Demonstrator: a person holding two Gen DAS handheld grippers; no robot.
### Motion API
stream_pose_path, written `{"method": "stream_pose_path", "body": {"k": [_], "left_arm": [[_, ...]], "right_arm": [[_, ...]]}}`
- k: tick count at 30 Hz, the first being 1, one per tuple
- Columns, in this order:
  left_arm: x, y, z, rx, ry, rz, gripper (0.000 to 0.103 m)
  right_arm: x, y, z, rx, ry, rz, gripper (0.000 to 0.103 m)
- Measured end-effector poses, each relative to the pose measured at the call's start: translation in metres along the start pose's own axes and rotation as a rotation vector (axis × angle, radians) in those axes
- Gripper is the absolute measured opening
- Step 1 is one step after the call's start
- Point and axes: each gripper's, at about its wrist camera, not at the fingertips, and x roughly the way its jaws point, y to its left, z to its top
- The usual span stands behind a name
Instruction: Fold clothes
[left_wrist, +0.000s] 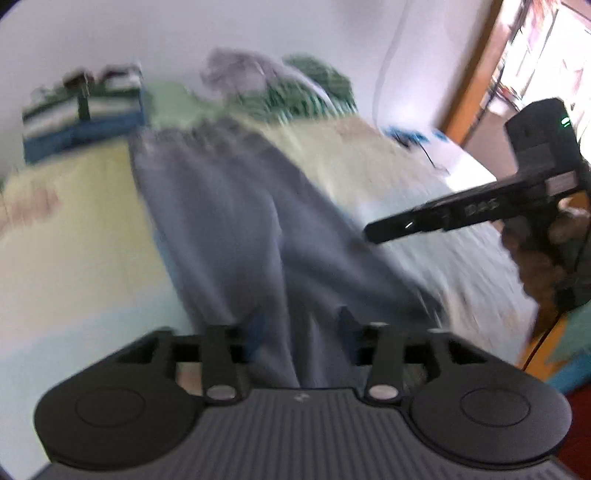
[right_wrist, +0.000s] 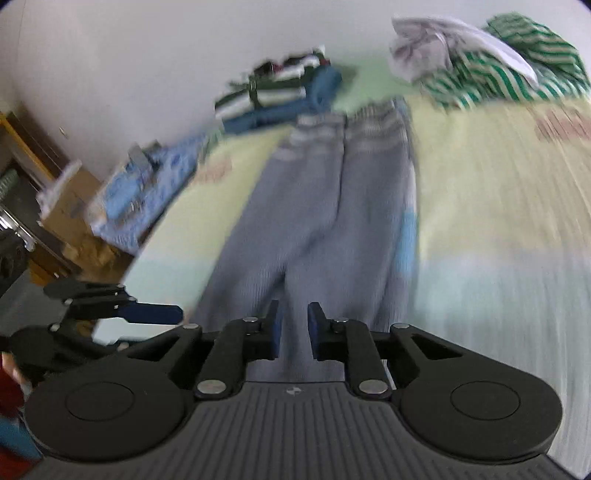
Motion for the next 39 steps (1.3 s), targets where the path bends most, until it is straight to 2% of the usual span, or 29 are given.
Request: {"method": "stream_pose_path", "body": {"k": [2, 6, 9, 10, 14, 18, 20, 26, 28, 30, 31, 33, 34, 35, 38, 39], "left_arm": [[0.02, 0.009, 0.012, -0.039, 0.008, 0.024, 0.06], [0.059, 0.024, 0.009, -0.063, 0.125, 0.07, 0.052], [0.055, 0.02, 0.01, -0.009, 0.151, 0.043, 0.055], [0.053, 0.019, 0.013, 0.013, 0.16, 0.023, 0.055], [0.068, 0.032, 0.046, 0.08, 0.147, 0.003, 0.058], [0.102, 0.069, 0.078, 0.034, 0.138, -0.026, 0.056], [0.111, 0.082, 0.092, 0.038, 0.117, -0.025, 0.055], [0.138, 0.128, 0.135, 0.007, 0.036, 0.009, 0.061], [0.151, 0.143, 0.145, -0.01, 0.025, 0.03, 0.061], [0.155, 0.15, 0.153, -0.009, 0.014, 0.023, 0.061], [0.157, 0.152, 0.156, -0.001, 0.016, 0.02, 0.061], [0.156, 0.152, 0.159, 0.027, 0.02, 0.014, 0.062], [0.155, 0.153, 0.16, 0.035, 0.023, 0.004, 0.063], [0.153, 0.155, 0.161, 0.037, 0.018, -0.002, 0.064], [0.145, 0.165, 0.163, 0.022, -0.014, -0.002, 0.076], [0.146, 0.17, 0.164, 0.012, -0.016, 0.008, 0.083]], "right_arm": [[0.023, -0.012, 0.018, -0.022, 0.018, -0.014, 0.02], [0.052, -0.038, 0.028, 0.038, 0.094, -0.016, 0.017], [0.049, -0.049, 0.035, 0.082, 0.149, 0.018, 0.017], [0.047, -0.048, 0.041, 0.07, 0.152, 0.023, 0.021], [0.059, -0.043, 0.08, -0.013, 0.091, -0.016, 0.032], [0.094, -0.046, 0.109, -0.082, 0.116, -0.025, 0.03], [0.101, -0.054, 0.12, -0.076, 0.092, -0.046, 0.026], [0.124, -0.081, 0.154, -0.008, 0.01, -0.062, 0.031], [0.134, -0.084, 0.163, -0.026, -0.013, -0.121, 0.027], [0.132, -0.086, 0.171, -0.023, -0.042, -0.145, 0.027], [0.131, -0.088, 0.175, -0.022, -0.057, -0.157, 0.029], [0.129, -0.092, 0.182, -0.03, -0.071, -0.168, 0.041], [0.128, -0.094, 0.185, -0.036, -0.076, -0.17, 0.051], [0.128, -0.097, 0.187, -0.04, -0.068, -0.17, 0.054], [0.139, -0.103, 0.188, -0.048, 0.007, -0.158, 0.055], [0.143, -0.104, 0.188, -0.055, 0.023, -0.155, 0.056]]}}
